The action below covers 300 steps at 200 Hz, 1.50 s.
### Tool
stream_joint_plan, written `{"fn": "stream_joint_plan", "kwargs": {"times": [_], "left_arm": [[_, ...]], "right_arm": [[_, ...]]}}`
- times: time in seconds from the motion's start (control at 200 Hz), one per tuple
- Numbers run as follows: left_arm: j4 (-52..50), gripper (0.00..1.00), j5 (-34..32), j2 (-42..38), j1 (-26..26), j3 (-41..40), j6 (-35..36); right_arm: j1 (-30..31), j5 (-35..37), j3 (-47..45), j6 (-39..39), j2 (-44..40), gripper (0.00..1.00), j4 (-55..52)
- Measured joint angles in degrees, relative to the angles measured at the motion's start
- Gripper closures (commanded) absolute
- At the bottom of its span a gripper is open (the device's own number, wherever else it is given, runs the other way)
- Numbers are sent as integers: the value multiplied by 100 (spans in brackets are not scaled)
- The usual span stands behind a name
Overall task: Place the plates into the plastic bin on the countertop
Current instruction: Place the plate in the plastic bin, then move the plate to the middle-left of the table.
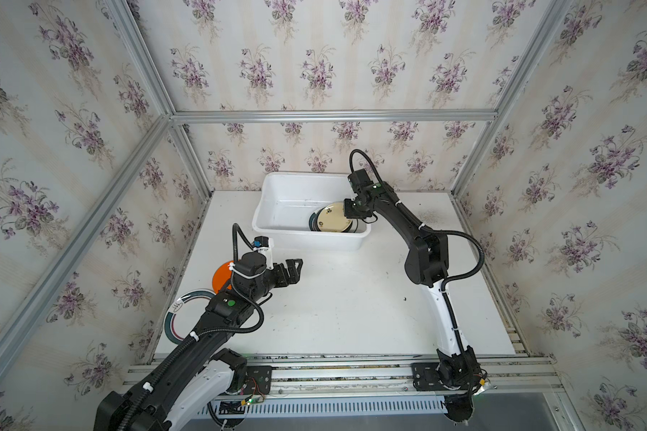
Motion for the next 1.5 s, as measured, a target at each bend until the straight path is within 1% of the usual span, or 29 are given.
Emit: {"fn": "stream_joint_plan", "kwargs": {"times": [0.055, 0.085, 0.14, 0.33, 0.585, 0.73, 0.83, 1.025, 1.135, 1.344, 1.499], "left_arm": [[-2, 1, 0, 2, 0, 0, 0], [-2, 1, 0, 4, 0, 0, 0], [-2, 1, 0, 11, 0, 0, 0], [-2, 1, 0, 39, 0, 0, 0], [-4, 1, -48, 4, -2, -13, 0], [-4, 1, -85, 81, -2, -9, 0], [-13, 1, -129, 140, 0, 22, 0], [-66, 1, -321, 184, 127, 31, -13], [-98, 1, -358, 256, 310, -28, -70], [-173, 1, -452, 409, 570, -61, -149], [-184, 1, -612, 599, 745, -50, -216]], "right_arm": [[-11, 0, 0, -13, -26, 30, -7], [-22, 2, 0, -20, -46, 27, -28], [-31, 0, 0, -31, -94, 25, -63], [-24, -55, 0, -79, -328, 23, -90], [-13, -479, -2, 39, -643, 23, 94], [83, -437, -208, 37, -1191, 23, 142], [144, -424, -962, 31, -1937, 23, 417], [136, -321, -3576, 17, -3816, 22, 1497], [129, -337, -4719, 39, -4745, 22, 2002], [79, -428, -6210, 157, -5825, 22, 2586], [44, -658, -7379, 503, -6500, 22, 2953]]}}
